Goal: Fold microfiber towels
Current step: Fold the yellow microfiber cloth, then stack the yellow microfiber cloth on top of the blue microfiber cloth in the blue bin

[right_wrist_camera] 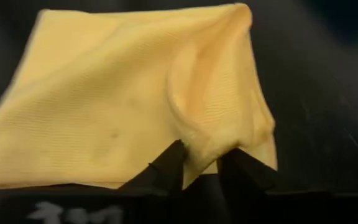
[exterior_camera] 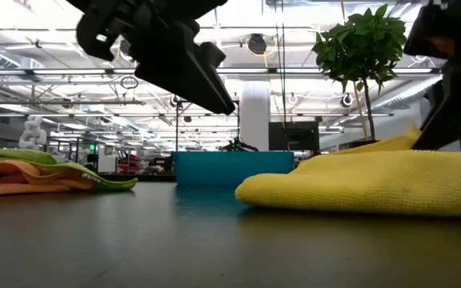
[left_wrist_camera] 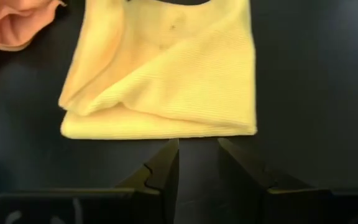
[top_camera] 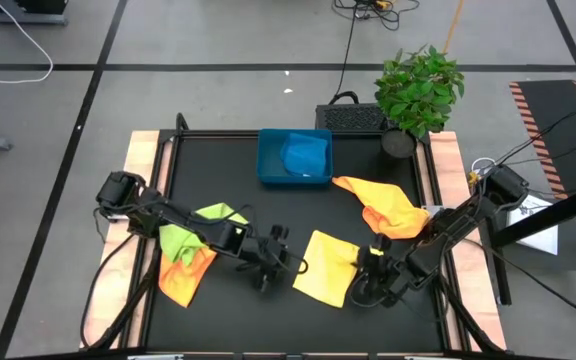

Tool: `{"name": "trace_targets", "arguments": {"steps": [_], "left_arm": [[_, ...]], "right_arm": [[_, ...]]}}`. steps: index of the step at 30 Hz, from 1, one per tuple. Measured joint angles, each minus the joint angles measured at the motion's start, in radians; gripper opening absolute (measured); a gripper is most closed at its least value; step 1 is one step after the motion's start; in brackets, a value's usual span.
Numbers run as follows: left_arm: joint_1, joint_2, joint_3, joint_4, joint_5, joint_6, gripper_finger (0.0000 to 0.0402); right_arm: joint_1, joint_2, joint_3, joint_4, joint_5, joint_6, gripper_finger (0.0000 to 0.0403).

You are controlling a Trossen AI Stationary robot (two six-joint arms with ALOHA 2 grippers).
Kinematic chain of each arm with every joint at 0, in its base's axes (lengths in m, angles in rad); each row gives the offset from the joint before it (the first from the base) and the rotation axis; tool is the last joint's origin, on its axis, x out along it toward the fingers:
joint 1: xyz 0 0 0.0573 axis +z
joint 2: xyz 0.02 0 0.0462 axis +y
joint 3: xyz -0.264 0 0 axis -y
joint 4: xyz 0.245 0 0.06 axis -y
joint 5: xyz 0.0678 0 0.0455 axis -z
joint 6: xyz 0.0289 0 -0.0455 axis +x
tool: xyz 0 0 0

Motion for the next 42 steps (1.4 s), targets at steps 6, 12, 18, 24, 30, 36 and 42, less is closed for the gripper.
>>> {"name": "trace_targets", "arguments": {"steps": [6,12,18,24,30,36,42], "left_arm": [[-0.023,0.0,0.0,0.008,0.0,-0.003,0.0113],[-0.042,0.038,0.001,0.094,-0.001,-0.005,0.0113],[-0.055,0.099,0.002,0.177,-0.01,-0.005,0.0113],[-0.059,0.161,0.0,0.26,-0.009,-0.02,0.0113],[-0.066,0.172,0.001,0.296,-0.009,-0.054,0.0113],[-0.075,0.183,0.002,0.338,-0.008,-0.08,0.0113],[-0.083,0.25,0.0,0.396,-0.008,-0.087,0.0113]], "right_arm": [[-0.034,-0.018,-0.001,-0.04,0.032,-0.009,0.0133],[-0.073,-0.077,-0.001,-0.073,0.074,-0.035,0.0138],[-0.102,-0.118,-0.003,-0.088,0.082,-0.097,0.0139],[-0.133,-0.094,-0.026,0.193,0.065,-0.325,0.0139],[-0.261,-0.039,-0.116,0.433,-0.116,-0.485,0.0123],[-0.375,0.008,-0.183,0.694,-0.269,-0.643,0.0105],[-0.451,0.017,-0.222,0.693,-0.29,-0.65,0.0098]]}}
